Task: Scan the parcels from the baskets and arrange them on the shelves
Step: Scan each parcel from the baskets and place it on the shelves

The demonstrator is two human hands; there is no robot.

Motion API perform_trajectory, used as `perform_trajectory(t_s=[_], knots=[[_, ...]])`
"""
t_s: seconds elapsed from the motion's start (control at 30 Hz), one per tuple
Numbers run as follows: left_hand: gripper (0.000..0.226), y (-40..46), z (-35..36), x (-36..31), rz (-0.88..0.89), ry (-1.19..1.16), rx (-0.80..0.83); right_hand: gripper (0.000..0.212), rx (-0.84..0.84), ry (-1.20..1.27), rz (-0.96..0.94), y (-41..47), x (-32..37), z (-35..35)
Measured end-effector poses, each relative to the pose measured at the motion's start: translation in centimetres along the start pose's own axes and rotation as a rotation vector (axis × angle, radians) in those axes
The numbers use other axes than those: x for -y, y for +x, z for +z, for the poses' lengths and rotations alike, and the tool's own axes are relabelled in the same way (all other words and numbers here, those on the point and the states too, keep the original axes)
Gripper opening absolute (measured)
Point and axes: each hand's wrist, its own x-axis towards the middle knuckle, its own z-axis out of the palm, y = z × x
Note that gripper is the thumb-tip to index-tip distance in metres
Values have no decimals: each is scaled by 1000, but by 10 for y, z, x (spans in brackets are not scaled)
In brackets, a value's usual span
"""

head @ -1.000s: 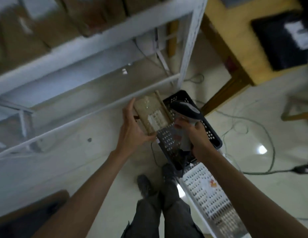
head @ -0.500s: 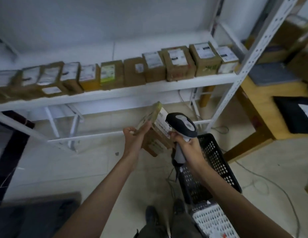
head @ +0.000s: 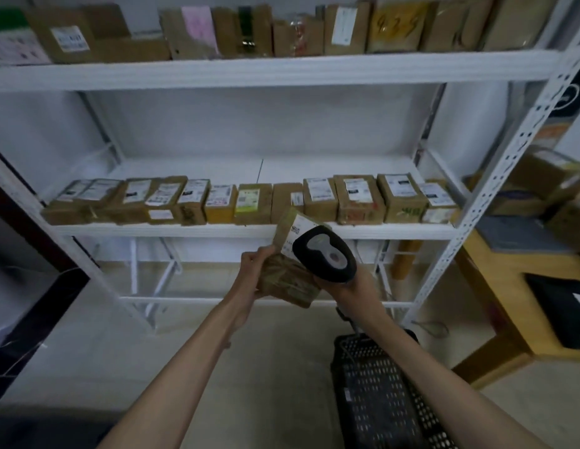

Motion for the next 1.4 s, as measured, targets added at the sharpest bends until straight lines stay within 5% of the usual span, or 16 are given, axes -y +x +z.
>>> perform_trajectory(t_s=[0.27, 0.5, 0.77, 0.93, 1.4], knots=[[64, 10, 8, -23, -54, 85, 21, 51, 66, 31, -30, 36, 9, -31], [87, 24, 11, -39, -77, -67, 99, 42, 87, 177, -42, 63, 37, -51], [83, 48, 35, -53, 242, -106, -121, 35, 179, 54, 115, 84, 38, -69], [106, 62, 44, -57, 445, -41, -263, 29, 231, -5, 211, 98, 42, -70], [127, 72, 43, -60, 471, 15, -297, 28, 263, -49, 182, 109, 52, -71]])
